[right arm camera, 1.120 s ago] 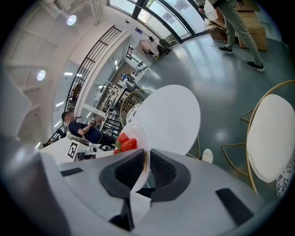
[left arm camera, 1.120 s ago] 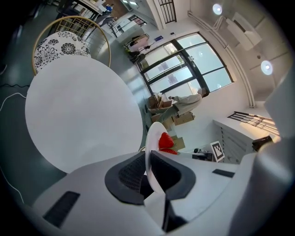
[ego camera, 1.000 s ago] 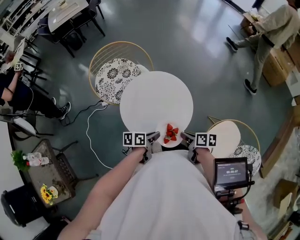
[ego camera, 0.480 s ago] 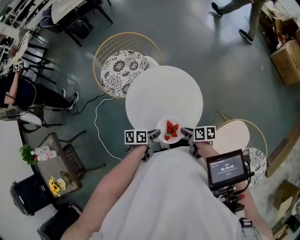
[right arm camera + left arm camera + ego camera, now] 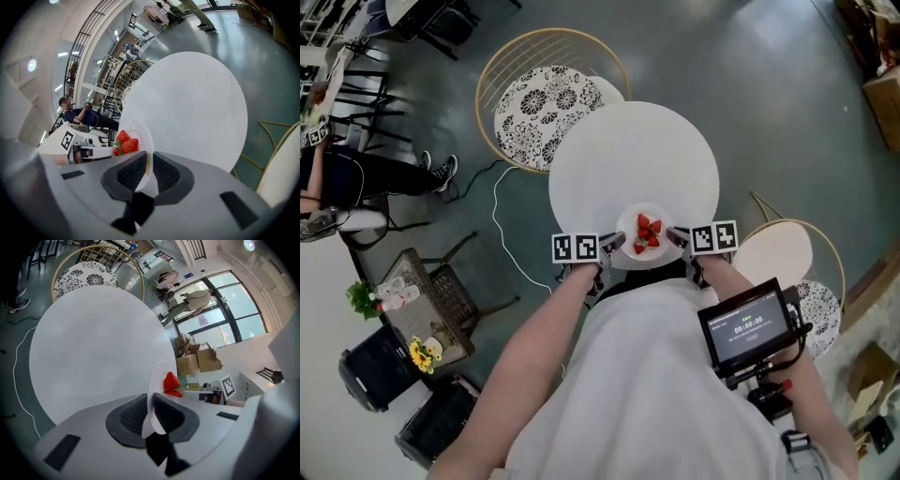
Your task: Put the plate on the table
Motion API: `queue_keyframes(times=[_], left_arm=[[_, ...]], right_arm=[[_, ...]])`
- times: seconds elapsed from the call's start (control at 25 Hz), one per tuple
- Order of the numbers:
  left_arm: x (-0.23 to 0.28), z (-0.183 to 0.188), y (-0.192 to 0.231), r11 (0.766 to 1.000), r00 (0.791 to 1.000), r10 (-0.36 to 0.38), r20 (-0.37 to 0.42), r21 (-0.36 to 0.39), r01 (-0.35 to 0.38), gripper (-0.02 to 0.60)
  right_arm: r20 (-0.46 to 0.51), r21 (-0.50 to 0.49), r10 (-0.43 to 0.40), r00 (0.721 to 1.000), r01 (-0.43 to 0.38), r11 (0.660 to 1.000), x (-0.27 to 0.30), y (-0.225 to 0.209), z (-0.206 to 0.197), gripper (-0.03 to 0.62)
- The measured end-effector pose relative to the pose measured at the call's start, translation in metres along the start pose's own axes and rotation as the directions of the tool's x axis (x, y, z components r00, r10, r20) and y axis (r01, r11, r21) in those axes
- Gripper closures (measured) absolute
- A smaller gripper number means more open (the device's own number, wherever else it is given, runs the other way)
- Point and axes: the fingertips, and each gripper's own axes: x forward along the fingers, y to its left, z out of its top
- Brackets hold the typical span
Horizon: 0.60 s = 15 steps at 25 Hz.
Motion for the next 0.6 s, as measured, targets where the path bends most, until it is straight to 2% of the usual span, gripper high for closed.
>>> queue_keyframes(times=[0.28,0.48,0.6], left_arm=[[-0.005,0.013,0.000,0.998,0.999,0.038,-0.017,0.043,-0.037,0.551],[0.035,0.066,0.040,0.994,0.994,0.113,0.013,-0.013,-0.112,0.548],[0.040,0.084,0.046,0.988,0.988,0.152,0.024,-0.007,-0.152,0.540]], right_arm=[[-0.017,-0.023,-0.032,0.999,0.031,0.999,0.001,0.008,0.012,0.571],[-0.036,-0.043,-0.040,0.999,0.038,0.998,0.050,-0.029,0.071,0.569],[-0.027,-0.066,-0.055,0.998,0.054,0.996,0.057,-0.030,0.089,0.569]])
